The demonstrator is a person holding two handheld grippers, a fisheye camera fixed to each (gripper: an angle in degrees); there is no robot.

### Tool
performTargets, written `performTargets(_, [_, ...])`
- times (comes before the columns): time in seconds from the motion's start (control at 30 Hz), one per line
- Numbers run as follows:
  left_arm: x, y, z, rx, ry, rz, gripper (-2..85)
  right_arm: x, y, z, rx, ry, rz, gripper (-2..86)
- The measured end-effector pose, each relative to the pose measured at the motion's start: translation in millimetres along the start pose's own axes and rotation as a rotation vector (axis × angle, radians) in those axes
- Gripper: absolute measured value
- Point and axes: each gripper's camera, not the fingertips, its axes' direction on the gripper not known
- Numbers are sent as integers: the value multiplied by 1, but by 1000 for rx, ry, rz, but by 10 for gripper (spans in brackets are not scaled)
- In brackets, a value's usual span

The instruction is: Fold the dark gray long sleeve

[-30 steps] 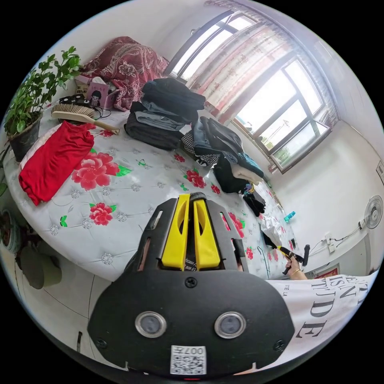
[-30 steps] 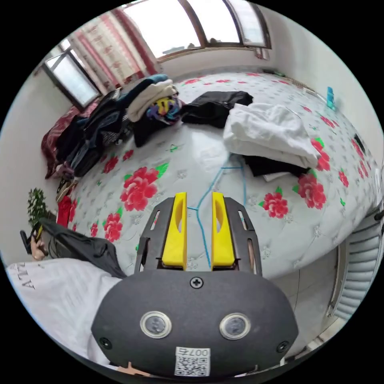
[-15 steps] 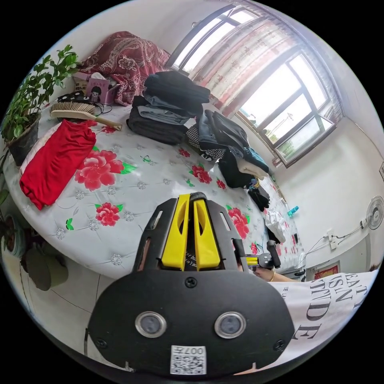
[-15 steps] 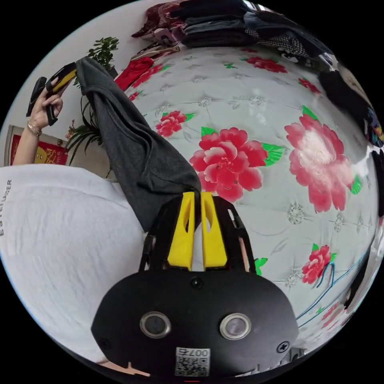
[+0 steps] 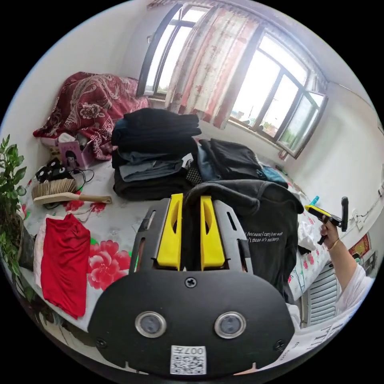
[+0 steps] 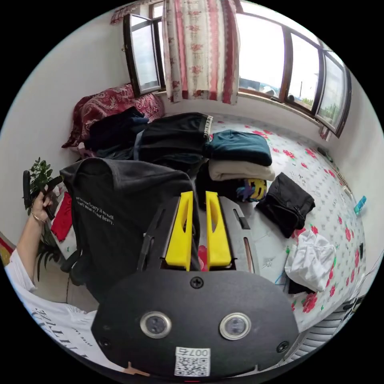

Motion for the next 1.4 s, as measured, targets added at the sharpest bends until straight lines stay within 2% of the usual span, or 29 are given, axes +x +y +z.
performTargets(0.1, [3,5,36,-119,-159,-36,74,-10,20,20,-65,-64,24,24])
performTargets(0.2, [-1,72,44,-151,-124,-59,69,-18,91,44,-157,-68,-33,30])
performTargets(0.37, [6,216,72,-436,-59,-136,69,2,220,98,-426,-97,6,42])
performTargets(0.47, [16,242,73,-488,-84,-172,81,8,230,108,-439,-171,18,54])
performTargets(0.6, [27,232,87,-493,-76,-180,102,-1,220,126,-425,-217,-72,62])
performTargets(0.67, [37,226,116,-592,-121,-161,93,-12,218,146,-494,-215,-104,52])
performTargets(0.73, [47,218,120,-609,-256,-118,9,-16,214,145,-478,-130,-136,31])
performTargets(0.83, [61,208,118,-654,-295,-9,-5,-3,204,126,-461,-163,-152,7])
performTargets(1.03, [58,213,18,-495,-245,-30,-8,72,222,53,-320,-420,-26,0])
performTargets(1.2, [59,260,-13,-526,-266,-81,4,92,271,67,-433,-456,23,5])
performTargets(1.27, [52,279,-14,-539,-254,-191,40,95,285,77,-464,-431,42,17])
performTargets(1.4, [52,291,-17,-559,-217,-223,101,97,293,80,-463,-440,29,46])
